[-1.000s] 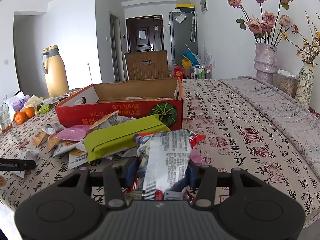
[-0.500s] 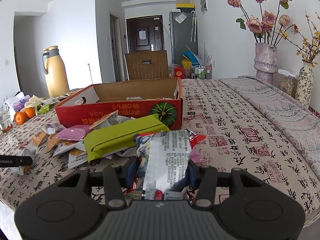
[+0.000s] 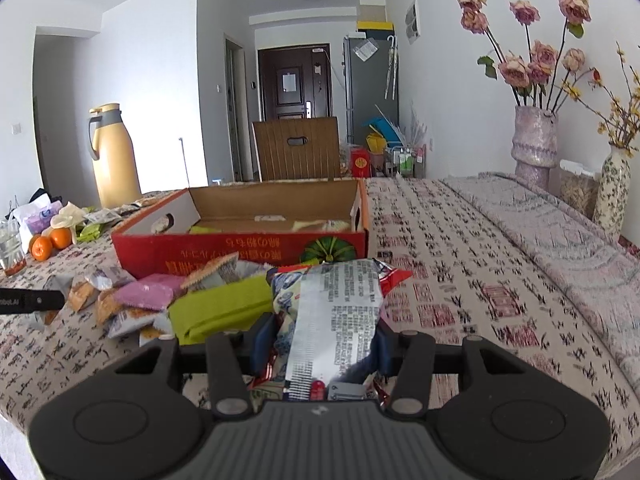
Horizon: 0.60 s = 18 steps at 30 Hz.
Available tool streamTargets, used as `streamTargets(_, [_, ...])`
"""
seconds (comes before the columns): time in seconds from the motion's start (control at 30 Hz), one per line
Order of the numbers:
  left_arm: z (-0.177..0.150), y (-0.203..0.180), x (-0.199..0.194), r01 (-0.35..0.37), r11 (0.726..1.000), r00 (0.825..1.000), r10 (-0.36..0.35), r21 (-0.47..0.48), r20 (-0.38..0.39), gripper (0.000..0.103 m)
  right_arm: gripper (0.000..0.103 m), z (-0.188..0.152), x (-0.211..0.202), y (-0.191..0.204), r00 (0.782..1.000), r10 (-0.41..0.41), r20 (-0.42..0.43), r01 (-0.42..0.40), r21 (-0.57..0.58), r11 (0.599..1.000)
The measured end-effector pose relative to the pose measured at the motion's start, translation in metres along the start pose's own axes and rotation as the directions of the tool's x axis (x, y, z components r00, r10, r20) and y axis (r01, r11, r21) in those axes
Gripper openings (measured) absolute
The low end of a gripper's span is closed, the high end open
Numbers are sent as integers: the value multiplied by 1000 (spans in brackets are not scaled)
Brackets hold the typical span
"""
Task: Organize snacks
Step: 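Carry both packets over the box and open both tools to drop them inside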
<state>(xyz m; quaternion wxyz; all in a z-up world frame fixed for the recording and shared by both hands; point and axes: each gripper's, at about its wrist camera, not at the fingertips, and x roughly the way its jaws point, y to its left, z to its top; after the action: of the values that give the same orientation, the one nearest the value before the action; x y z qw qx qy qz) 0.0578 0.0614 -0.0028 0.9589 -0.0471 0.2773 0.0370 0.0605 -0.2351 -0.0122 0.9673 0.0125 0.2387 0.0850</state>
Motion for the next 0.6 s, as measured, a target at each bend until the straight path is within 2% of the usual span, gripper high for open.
streamTargets(0.27, [36, -20, 8, 29, 999, 997, -31, 35, 74, 41, 49, 27, 19, 4, 999, 17, 36, -17, -19, 1000])
streamTargets(0.6, [83, -45, 37, 44, 997, 988, -53, 66, 144, 41, 49, 76, 64, 7, 996, 39, 85, -36, -39, 999])
